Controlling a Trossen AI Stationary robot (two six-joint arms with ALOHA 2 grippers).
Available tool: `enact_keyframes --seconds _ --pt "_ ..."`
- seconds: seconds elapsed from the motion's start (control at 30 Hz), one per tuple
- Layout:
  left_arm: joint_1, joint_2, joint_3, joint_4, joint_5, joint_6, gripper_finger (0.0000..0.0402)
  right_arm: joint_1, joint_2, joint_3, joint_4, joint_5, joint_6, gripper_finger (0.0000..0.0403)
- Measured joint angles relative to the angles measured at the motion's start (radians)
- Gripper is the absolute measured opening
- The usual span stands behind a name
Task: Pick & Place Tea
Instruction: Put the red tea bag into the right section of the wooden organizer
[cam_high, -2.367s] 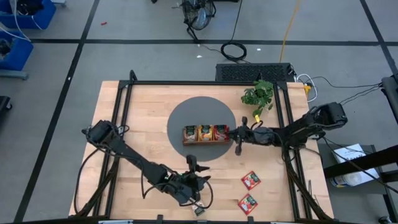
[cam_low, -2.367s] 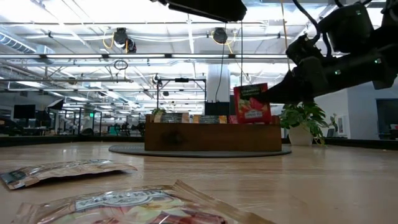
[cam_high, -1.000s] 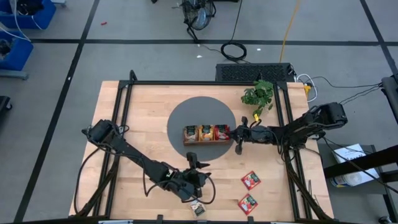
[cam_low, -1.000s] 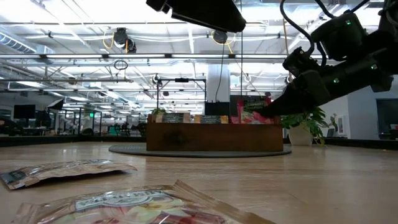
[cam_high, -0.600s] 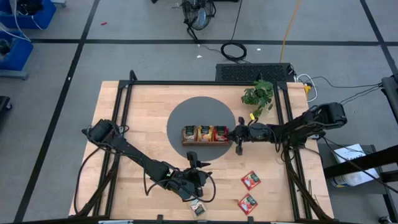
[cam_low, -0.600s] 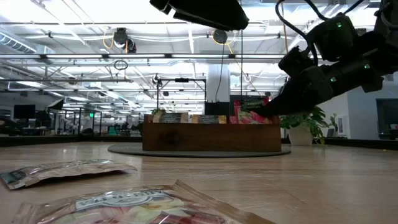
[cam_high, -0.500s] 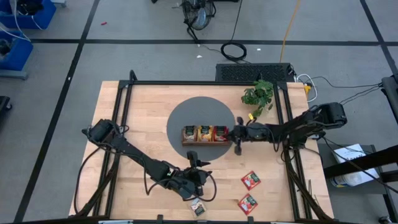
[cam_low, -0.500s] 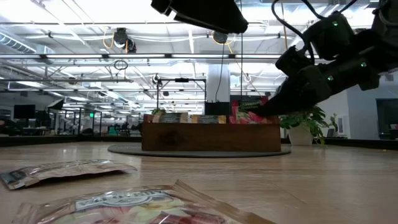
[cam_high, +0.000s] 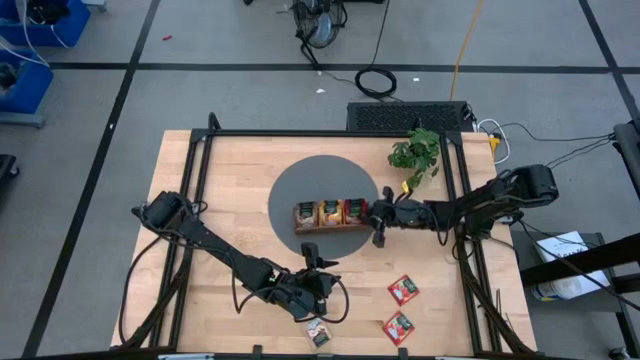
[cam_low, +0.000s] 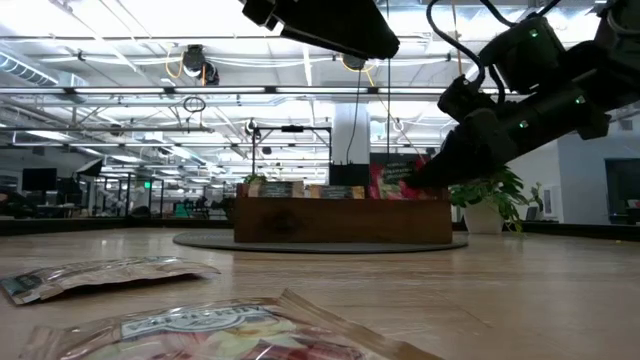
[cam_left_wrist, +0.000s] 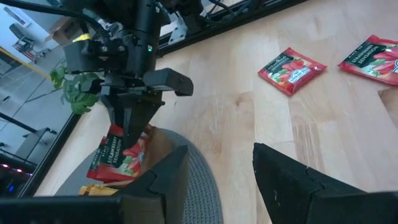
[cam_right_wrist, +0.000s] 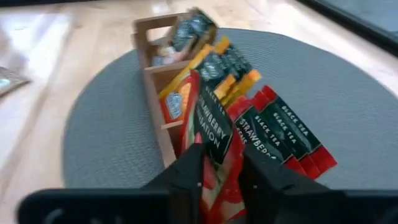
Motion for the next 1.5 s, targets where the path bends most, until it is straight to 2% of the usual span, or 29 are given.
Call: enact_keyframes --seconds 0.17,0.33,0.63,0.9,1.1,1.3,1.5 --pt "0.0 0.0 0.0 0.0 0.0 0.013 0.0182 0.026 -0.003 -0.002 -0.005 0.115 0.002 0.0135" --pt "0.0 0.0 0.0 -0.002 0.0 0.023 0.0182 0.064 -0.01 -0.002 -0.002 0.24 -0.004 0.0162" --pt "0.001 0.0 0.0 0.018 0.0 0.039 0.0182 0.113 -0.011 -0.002 0.105 0.246 -0.081 0.0157" --pt "0.001 0.0 0.0 0.02 0.0 0.052 0.0182 0.115 -0.011 -0.002 0.109 0.32 -0.139 0.0155" --pt "-0.002 0.0 0.0 0.016 0.0 0.065 0.0182 0.115 -0.011 -0.002 0.109 0.324 -0.146 0.0155" --pt "-0.002 0.0 0.0 0.014 0.114 0.099 0.0182 0.115 -0.011 -0.002 0.109 0.323 -0.206 0.0155" --pt "0.005 0.0 -0.014 0.022 0.134 0.101 0.0182 0.115 -0.011 -0.002 0.109 0.324 -0.204 0.0155"
